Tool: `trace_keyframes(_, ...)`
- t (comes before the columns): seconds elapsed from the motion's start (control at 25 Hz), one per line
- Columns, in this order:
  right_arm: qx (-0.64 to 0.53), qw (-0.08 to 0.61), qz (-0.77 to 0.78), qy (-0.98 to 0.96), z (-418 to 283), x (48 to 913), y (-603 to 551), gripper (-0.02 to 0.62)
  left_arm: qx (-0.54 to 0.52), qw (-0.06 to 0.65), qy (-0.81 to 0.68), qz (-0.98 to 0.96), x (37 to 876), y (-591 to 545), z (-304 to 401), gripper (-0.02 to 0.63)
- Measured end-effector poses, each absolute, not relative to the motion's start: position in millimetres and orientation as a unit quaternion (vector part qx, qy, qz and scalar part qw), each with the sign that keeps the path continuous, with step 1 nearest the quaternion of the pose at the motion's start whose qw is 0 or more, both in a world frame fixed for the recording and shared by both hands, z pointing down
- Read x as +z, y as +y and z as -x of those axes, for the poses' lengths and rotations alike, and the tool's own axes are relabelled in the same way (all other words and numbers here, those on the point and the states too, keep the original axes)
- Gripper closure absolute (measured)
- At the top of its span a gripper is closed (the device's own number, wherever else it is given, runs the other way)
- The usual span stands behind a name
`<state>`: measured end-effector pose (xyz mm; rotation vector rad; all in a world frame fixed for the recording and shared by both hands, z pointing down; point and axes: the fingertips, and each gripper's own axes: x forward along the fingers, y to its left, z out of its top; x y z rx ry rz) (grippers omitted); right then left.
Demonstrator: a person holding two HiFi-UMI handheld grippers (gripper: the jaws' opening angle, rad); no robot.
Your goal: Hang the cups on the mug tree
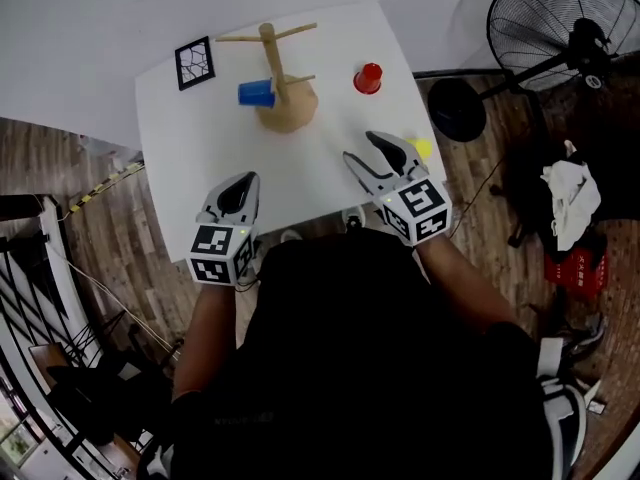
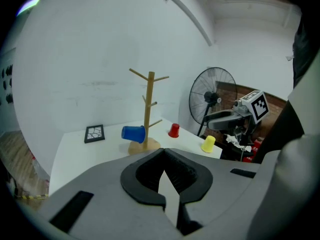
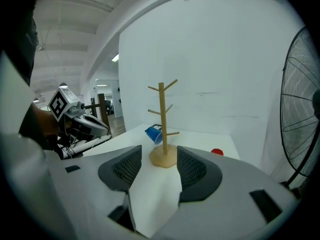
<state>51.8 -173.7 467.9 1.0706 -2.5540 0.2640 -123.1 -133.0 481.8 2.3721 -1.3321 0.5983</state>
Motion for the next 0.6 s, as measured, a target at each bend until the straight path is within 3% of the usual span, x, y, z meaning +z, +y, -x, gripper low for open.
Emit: trace_keyframes(0.6,0.079,0.238,-0.499,-0.83,-159.1,499.9,-178.6,0.357,0.229,0.169,-0.427,-0.859,488.9,-141.6,92.5,0.589)
